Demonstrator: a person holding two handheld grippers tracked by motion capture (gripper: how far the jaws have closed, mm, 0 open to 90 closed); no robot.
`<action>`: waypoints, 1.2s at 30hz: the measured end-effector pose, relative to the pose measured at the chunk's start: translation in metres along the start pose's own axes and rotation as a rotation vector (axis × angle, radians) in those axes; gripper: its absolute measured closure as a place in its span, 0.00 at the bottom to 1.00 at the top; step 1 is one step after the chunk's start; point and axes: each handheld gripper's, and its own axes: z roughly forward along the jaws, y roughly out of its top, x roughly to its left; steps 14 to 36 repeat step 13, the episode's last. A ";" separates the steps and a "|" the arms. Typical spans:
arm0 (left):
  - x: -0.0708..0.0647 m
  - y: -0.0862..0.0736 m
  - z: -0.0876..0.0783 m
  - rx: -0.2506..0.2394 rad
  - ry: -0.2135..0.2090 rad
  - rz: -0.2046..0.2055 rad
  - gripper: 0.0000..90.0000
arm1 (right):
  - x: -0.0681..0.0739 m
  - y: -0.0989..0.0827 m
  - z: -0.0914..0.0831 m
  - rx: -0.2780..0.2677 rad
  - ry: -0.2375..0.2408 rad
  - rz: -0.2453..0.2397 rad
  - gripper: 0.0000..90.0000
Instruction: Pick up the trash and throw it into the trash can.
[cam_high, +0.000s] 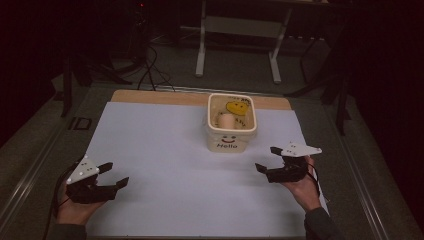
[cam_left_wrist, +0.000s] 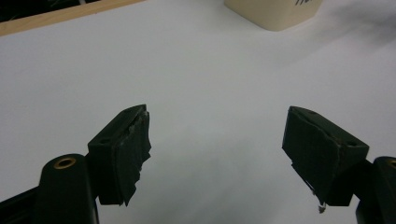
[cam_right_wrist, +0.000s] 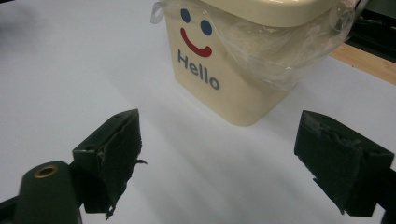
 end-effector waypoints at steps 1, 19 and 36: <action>0.000 0.000 0.000 0.000 0.000 0.000 0.26 | 0.000 -0.001 0.000 0.001 0.001 -0.003 0.16; 0.000 -0.001 0.001 0.007 0.002 0.002 0.26 | -0.002 -0.005 0.001 0.010 0.002 -0.003 0.16; 0.000 -0.001 0.001 0.007 0.002 0.002 0.26 | -0.002 -0.005 0.001 0.010 0.002 -0.003 0.16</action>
